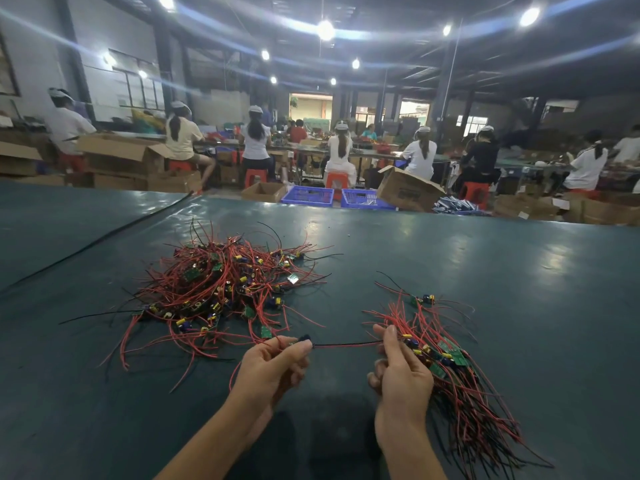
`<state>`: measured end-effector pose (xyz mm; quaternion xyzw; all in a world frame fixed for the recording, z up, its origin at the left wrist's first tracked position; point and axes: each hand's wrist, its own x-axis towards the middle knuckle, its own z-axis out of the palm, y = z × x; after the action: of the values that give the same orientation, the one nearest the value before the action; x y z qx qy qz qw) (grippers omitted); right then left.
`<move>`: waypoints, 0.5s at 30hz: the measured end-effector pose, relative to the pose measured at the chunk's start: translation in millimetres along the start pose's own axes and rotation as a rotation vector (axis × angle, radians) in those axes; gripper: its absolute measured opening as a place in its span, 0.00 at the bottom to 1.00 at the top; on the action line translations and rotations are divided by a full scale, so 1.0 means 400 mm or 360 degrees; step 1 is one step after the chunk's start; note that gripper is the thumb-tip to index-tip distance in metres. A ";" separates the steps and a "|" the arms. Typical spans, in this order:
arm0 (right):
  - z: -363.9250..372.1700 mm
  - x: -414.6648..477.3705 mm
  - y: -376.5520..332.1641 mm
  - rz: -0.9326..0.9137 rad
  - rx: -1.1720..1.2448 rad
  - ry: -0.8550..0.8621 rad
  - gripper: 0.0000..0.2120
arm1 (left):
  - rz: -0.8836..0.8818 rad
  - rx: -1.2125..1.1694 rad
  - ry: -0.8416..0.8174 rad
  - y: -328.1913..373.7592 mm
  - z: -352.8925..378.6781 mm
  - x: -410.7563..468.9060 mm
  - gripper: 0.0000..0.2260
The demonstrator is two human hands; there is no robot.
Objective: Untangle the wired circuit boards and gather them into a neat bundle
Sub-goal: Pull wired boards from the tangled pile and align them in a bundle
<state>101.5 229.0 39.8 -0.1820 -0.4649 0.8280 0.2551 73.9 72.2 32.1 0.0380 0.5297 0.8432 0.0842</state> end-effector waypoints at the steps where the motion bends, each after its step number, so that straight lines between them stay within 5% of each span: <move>1: 0.003 -0.006 0.000 0.0008 0.0003 -0.0076 0.10 | -0.0045 -0.0147 0.0052 0.003 0.003 0.001 0.11; 5: 0.006 -0.026 -0.005 0.0047 0.0046 -0.0387 0.19 | -0.0124 -0.0325 0.0233 0.013 0.003 0.009 0.10; 9: 0.010 -0.044 0.004 0.0109 0.0092 -0.0493 0.34 | -0.0264 -0.0446 0.0116 0.021 -0.013 0.008 0.13; 15: 0.044 -0.082 0.027 0.0141 -0.0543 -0.0738 0.22 | -0.0465 -0.0258 -0.0266 0.036 0.022 -0.033 0.13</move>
<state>115.7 193.1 41.2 -0.0483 -0.6349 0.7678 0.0715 86.9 71.7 49.3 0.0237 0.4510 0.8558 0.2524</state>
